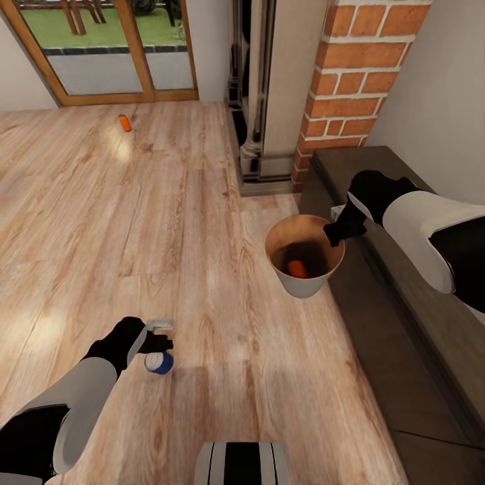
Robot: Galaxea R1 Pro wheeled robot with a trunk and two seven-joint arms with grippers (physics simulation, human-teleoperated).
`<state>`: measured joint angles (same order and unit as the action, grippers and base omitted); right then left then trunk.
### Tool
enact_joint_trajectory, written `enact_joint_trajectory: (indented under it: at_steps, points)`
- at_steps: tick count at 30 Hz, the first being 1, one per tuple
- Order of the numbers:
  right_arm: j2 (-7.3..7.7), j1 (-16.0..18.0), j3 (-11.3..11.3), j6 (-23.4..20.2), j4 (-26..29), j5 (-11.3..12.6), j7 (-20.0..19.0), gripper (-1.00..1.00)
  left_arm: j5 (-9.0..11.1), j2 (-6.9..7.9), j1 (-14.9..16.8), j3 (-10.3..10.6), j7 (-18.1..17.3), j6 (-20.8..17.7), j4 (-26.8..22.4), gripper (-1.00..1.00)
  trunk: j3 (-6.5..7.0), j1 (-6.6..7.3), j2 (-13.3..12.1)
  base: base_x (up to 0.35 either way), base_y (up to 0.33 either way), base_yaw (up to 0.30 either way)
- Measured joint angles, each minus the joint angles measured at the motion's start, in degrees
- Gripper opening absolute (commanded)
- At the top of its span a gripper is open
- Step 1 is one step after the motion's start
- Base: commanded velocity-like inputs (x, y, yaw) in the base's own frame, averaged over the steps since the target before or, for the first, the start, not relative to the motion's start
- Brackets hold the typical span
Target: Put the three can of soda from the living room inside the tash can in the kitchen.
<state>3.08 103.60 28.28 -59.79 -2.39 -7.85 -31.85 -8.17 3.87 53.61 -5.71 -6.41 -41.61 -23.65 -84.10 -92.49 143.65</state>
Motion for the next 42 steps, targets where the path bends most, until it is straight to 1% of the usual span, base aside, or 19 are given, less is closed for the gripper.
enact_joint_trajectory:
  at_steps: [9, 25, 33, 35, 38, 42]
  points:
    - [0.0, 0.0, 0.1, 0.0, 0.0, 0.0, 0.0, -1.0, 0.2, 0.01, 0.0, -0.1, 0.0, 0.0, 0.0, 1.0, 0.0, 0.0, 0.0, -0.016, 0.004, 0.0]
    - [-0.01, -0.1, 0.1, 0.0, 0.0, 0.0, 0.0, -1.0, 0.2, 0.11, 0.0, -0.3, -0.2, 0.1, -0.1, 1.0, -3.54, -0.42, 0.2, 0.0, 0.0, 0.0]
    - [-0.14, 0.1, 0.1, 0.0, 0.0, 0.0, 0.0, -1.0, 0.2, 0.09, 0.0, -0.3, -0.3, 0.1, -0.2, 1.0, -3.54, -0.41, 0.2, 0.0, 0.0, 0.0]
    - [-0.52, 0.2, 0.3, 0.1, -0.1, -0.1, 0.1, -1.0, 0.2, 0.08, 0.0, -0.3, -0.3, 0.1, -0.2, 1.0, -3.54, -0.41, 0.2, 0.0, 0.0, 0.0]
    - [-1.81, 0.3, 1.6, 0.0, -0.1, 0.1, 0.0, -1.0, 0.2, 0.08, 0.0, -0.2, -0.3, 1.1, -0.1, 1.0, -3.54, -0.41, 0.2, 0.0, 0.0, 0.0]
    - [-2.32, 0.3, 2.1, -0.1, -0.1, 0.4, -0.1, -1.0, 0.1, 0.08, 0.0, -0.2, -0.3, 2.1, -0.1, 1.0, -3.54, -0.41, 0.2, 0.0, 0.0, 0.0]
